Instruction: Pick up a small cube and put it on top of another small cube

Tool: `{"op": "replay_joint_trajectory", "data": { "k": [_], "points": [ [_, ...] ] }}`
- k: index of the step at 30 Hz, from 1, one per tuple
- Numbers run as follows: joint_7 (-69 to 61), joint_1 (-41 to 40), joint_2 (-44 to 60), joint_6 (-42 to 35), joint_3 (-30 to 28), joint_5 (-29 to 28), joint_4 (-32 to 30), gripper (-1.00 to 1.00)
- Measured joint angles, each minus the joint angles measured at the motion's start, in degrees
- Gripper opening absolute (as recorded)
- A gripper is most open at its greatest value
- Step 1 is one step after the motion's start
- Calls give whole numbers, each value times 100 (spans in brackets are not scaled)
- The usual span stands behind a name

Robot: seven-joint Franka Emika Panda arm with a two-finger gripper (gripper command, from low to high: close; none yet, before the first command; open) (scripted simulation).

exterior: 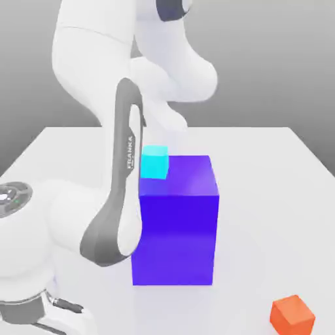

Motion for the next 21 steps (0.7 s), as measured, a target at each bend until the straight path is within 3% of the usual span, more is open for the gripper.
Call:
{"op": "replay_joint_trajectory", "data": {
  "k": [3, 12, 17, 18, 21],
  "points": [
    [202, 50, -577, -317, -193, -100, -263, -100],
    [1885, -213, -2302, -212, -1260, -409, -2085, -100],
    [1688, -485, -1772, 485, -1076, 173, -2303, -100],
    [1581, -565, -1597, 640, -970, 325, -2293, 100],
    [1581, -565, -1597, 640, -970, 325, -2293, 100]
  ]
}}
